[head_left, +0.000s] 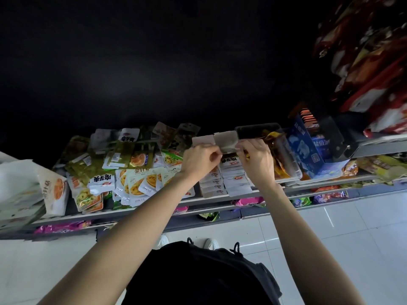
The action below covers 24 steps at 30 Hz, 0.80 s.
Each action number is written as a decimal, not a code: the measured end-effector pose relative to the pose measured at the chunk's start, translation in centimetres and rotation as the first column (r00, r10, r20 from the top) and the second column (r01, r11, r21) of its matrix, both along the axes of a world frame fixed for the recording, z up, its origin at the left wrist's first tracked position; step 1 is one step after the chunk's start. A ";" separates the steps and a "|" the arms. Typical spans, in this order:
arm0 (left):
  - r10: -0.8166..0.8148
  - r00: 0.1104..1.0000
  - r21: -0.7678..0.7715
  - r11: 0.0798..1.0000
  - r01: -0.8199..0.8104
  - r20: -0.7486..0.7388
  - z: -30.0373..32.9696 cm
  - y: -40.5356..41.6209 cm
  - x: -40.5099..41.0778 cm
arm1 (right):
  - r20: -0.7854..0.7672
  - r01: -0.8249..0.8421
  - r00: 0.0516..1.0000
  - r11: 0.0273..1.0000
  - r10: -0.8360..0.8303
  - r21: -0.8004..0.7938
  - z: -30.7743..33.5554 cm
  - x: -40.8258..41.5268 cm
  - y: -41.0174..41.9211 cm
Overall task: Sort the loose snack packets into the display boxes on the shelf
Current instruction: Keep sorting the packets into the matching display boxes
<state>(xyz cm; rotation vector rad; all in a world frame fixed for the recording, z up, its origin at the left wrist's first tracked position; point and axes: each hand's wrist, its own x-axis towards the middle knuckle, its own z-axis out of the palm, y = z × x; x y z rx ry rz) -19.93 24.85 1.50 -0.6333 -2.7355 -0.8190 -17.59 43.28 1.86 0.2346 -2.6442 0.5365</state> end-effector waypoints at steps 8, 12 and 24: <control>-0.045 0.978 -0.265 0.959 0.099 0.202 -1.2 -2.2 0.7 | 0.088 0.068 0.991 0.933 -0.105 0.354 -0.5 1.5 -1.8; 0.140 0.989 0.059 0.988 -0.143 0.043 -1.1 -9.3 2.6 | 0.034 -0.013 0.999 0.996 0.010 0.085 0.8 3.2 -5.5; 0.569 0.757 -0.344 0.815 -0.466 0.322 -6.6 -28.2 7.5 | 0.522 -0.423 0.791 0.902 0.320 0.088 -4.8 -1.4 -27.9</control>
